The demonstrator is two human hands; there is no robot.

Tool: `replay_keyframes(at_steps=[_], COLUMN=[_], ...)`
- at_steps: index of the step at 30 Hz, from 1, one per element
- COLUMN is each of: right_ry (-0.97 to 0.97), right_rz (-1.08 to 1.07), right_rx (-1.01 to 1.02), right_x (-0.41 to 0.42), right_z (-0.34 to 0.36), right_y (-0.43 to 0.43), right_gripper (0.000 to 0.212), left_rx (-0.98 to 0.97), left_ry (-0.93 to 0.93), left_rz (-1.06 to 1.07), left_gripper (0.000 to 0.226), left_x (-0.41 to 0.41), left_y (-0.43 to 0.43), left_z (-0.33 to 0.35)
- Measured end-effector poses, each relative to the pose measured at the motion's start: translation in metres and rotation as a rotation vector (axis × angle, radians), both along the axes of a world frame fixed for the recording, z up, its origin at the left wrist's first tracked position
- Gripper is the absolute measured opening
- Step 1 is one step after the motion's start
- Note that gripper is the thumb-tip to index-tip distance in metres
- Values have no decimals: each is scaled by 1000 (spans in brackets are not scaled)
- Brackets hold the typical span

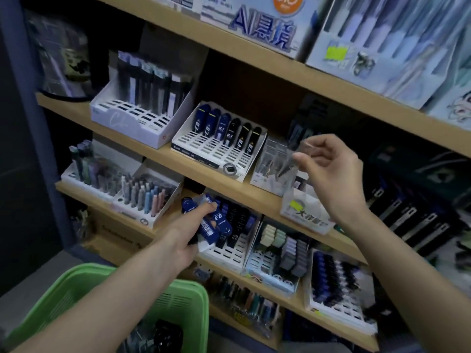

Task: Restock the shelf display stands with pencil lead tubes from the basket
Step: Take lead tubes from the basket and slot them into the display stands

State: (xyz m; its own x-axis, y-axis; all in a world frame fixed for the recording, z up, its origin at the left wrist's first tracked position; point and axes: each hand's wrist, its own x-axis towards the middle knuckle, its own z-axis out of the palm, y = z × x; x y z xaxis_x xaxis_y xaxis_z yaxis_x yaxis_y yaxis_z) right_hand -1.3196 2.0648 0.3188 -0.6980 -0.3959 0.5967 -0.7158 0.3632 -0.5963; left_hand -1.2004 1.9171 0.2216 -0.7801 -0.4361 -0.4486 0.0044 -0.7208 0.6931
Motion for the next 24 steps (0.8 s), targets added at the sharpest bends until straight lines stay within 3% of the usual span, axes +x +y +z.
replay_keyframes(at_steps=[5,13,17,24], right_ry=[67,239,188,32], right_rz=[-129,-291,-354,-431], right_rx=[-24,96,200,360], right_x=[-26,-59,-76,-91], right_z=[3,1,1,-4], right_y=[3,-15,-24,-34], right_gripper=[10,15,28,26], left_rx=[-23,-38,-36,-52], left_ry=[19,63,74,84], left_rz=[-5,-14,-24,-93], left_gripper=[22,12,12,9], left_x=[-10,-18,-25,-40], left_y=[0,4,2,-2], left_z=[10,22,25,27])
